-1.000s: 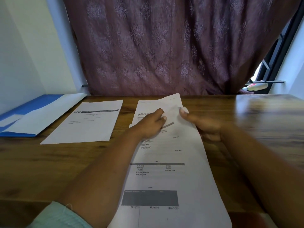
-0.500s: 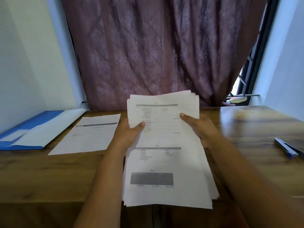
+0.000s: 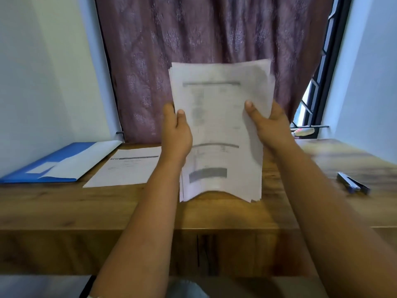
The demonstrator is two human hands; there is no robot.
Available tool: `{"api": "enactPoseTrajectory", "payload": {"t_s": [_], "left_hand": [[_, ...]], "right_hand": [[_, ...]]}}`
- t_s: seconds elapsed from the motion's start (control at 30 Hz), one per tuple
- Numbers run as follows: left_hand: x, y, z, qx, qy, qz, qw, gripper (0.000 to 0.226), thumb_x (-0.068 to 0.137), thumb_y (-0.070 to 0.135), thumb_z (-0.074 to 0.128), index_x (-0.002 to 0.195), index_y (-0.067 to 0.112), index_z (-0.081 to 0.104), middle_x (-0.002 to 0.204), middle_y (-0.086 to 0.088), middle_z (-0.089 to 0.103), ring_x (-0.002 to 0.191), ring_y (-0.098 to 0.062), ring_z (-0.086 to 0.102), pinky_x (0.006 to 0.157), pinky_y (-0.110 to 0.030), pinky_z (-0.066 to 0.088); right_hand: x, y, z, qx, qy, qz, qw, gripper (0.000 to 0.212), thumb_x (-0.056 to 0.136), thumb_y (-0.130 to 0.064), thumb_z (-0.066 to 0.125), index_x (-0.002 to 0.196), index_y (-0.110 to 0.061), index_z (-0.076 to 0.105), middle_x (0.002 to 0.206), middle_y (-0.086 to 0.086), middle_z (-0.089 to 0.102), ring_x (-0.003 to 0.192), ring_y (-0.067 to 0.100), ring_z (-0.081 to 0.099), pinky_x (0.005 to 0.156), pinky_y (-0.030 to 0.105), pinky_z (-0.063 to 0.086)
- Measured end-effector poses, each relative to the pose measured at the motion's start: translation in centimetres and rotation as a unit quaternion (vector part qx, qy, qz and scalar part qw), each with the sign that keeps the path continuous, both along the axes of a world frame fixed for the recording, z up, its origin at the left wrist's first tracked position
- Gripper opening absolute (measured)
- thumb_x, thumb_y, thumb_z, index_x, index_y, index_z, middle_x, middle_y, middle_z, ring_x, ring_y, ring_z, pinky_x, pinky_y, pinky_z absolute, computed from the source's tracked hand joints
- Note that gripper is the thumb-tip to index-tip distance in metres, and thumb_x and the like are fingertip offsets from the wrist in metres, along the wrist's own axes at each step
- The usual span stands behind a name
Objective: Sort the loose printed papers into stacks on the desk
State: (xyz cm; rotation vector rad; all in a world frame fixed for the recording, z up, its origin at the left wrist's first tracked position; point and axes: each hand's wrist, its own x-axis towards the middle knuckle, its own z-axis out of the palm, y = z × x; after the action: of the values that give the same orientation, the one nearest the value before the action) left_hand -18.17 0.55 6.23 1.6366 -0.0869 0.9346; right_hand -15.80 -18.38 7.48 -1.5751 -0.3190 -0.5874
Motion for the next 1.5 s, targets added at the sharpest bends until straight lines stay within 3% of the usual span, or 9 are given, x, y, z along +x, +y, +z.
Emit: {"api": "enactPoseTrajectory", "payload": {"t_s": [0.2,0.37,0.57,0.67,0.77,0.97,1.13,1.4,1.5], "left_hand": [[-0.7,-1.0,-9.1,0.031,0.166,-0.020,0.985,0.032,0.106,0.035,0.032,0.132,0.018,0.041,0.119,0.006,0.054,0.104,-0.010,0.056,0.066,-0.010,0.045],[-1.2,-1.3,-9.9,0.015,0.110,0.004,0.994,0.025,0.106,0.027,0.037,0.128,0.016,0.039,0.117,0.007,0.051,0.098,-0.002,0.053,0.067,-0.009,0.045],[-1.4,-0.7,-13.0,0.156,0.246,-0.017,0.957,0.036,0.104,0.025,0.043,0.138,0.020,0.031,0.133,-0.004,0.053,0.115,-0.019,0.056,0.078,-0.022,0.049],[-1.9,-0.3,-11.3,-0.061,0.134,0.026,0.989,0.020,0.094,0.031,0.063,0.112,0.023,0.057,0.113,0.001,0.065,0.107,-0.019,0.064,0.078,-0.028,0.056],[-2.8,-1.5,-10.6,-0.346,0.069,-0.111,0.929,0.039,0.079,0.032,0.077,0.111,0.021,0.059,0.108,-0.002,0.070,0.103,-0.018,0.068,0.083,-0.036,0.059],[-2.9,-5.4,-12.1,-0.409,0.142,-0.228,0.872,0.035,0.095,0.022,0.062,0.129,0.022,0.053,0.115,-0.009,0.067,0.102,-0.025,0.067,0.081,-0.042,0.058],[-3.0,-0.4,-11.9,-0.329,0.177,-0.226,0.899,0.028,0.097,0.014,0.059,0.125,0.017,0.057,0.114,-0.010,0.068,0.103,-0.027,0.065,0.080,-0.043,0.054],[-3.6,2.8,-10.0,-0.143,0.173,-0.163,0.961,0.035,0.097,0.024,0.059,0.131,0.023,0.051,0.117,-0.001,0.064,0.106,-0.019,0.061,0.073,-0.032,0.051],[-3.4,2.4,-8.7,-0.085,0.170,-0.134,0.973,0.031,0.097,0.033,0.058,0.126,0.026,0.052,0.113,0.004,0.063,0.102,-0.016,0.061,0.072,-0.029,0.050]], "right_hand": [[-0.6,0.0,-7.9,-0.039,0.109,0.016,0.993,0.046,0.091,-0.045,0.061,0.128,-0.019,0.055,0.117,0.000,0.064,0.096,0.013,0.063,0.068,0.018,0.049],[-1.2,0.1,-6.8,-0.038,0.070,-0.037,0.996,0.039,0.098,-0.041,0.052,0.129,-0.019,0.056,0.111,0.001,0.060,0.100,0.020,0.057,0.082,0.029,0.044],[-1.8,-0.6,-12.4,-0.018,0.231,-0.008,0.973,0.050,0.091,-0.046,0.061,0.127,-0.012,0.054,0.120,0.013,0.063,0.101,0.030,0.063,0.087,0.048,0.056],[-1.8,-0.8,-11.7,0.074,0.250,0.034,0.965,0.022,0.096,-0.031,0.059,0.112,-0.017,0.056,0.106,0.008,0.066,0.092,0.027,0.066,0.074,0.045,0.058],[-2.4,-0.1,-11.5,0.165,0.292,0.092,0.938,0.020,0.095,-0.023,0.061,0.113,-0.016,0.054,0.109,0.008,0.066,0.097,0.028,0.064,0.077,0.044,0.056],[-3.5,1.9,-12.9,0.231,0.273,0.109,0.928,0.018,0.093,-0.012,0.064,0.111,-0.010,0.060,0.109,0.008,0.070,0.096,0.024,0.067,0.082,0.039,0.056],[0.5,-6.3,-9.0,0.308,0.173,0.086,0.932,0.028,0.093,0.000,0.058,0.119,-0.010,0.058,0.121,0.014,0.065,0.098,0.022,0.066,0.077,0.030,0.059],[-0.2,-9.1,-7.2,-0.089,0.233,0.219,0.943,0.034,0.085,-0.031,0.062,0.116,-0.018,0.064,0.112,0.003,0.072,0.096,0.017,0.070,0.082,0.033,0.058],[1.5,-7.9,-8.3,-0.050,0.201,0.104,0.973,0.026,0.087,-0.033,0.067,0.107,-0.016,0.067,0.108,0.008,0.073,0.098,0.026,0.070,0.082,0.038,0.056]]}}
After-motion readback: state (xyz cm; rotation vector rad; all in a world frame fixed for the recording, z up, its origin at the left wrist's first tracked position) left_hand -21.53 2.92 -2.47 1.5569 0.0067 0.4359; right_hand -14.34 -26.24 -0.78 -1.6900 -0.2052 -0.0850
